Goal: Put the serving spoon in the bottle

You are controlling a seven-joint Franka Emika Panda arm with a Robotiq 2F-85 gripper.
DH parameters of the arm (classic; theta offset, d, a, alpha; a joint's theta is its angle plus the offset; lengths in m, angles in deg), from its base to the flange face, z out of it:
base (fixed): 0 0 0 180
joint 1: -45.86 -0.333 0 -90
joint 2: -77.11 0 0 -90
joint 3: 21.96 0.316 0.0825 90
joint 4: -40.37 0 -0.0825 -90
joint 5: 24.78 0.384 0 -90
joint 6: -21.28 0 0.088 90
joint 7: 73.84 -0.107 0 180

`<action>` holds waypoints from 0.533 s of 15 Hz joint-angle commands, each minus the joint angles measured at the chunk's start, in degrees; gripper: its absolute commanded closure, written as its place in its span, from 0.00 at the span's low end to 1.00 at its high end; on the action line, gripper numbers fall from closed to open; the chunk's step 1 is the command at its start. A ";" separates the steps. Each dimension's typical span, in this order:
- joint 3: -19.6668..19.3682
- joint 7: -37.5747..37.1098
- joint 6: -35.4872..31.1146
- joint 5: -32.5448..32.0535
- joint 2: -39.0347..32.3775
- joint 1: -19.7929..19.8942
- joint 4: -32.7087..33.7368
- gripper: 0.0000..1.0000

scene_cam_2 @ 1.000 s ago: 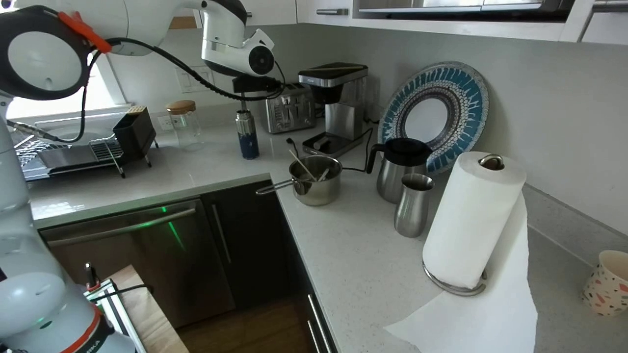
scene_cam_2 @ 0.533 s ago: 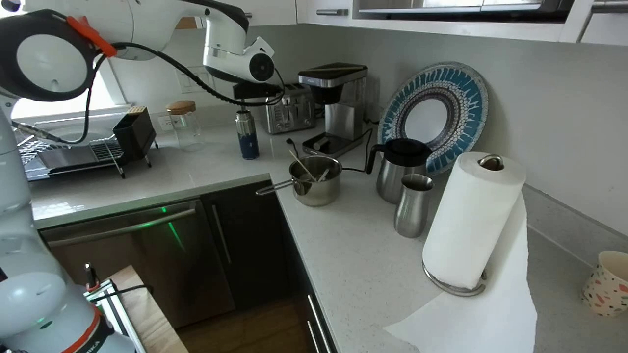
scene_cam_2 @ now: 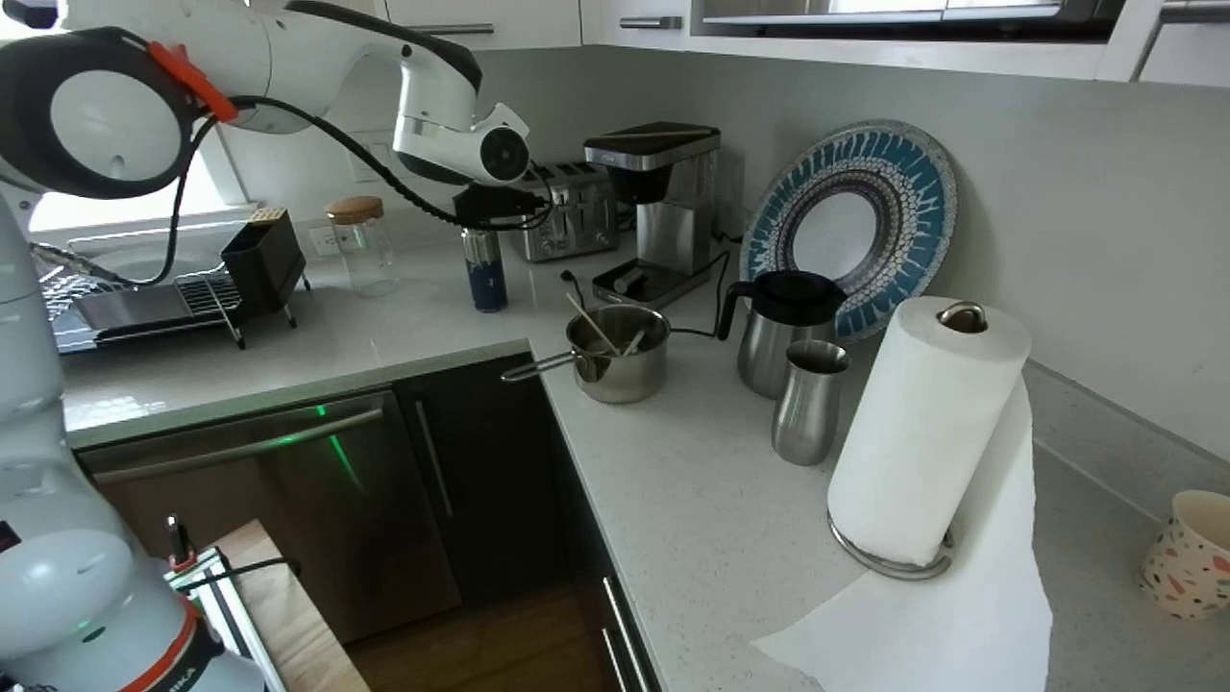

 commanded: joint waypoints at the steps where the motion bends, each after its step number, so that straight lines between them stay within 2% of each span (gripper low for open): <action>1: 0.27 1.69 -2.42 -0.95 0.30 -0.89 -2.40 0.97; 8: 0.36 3.46 -6.20 -0.45 -1.10 -1.17 -3.65 0.97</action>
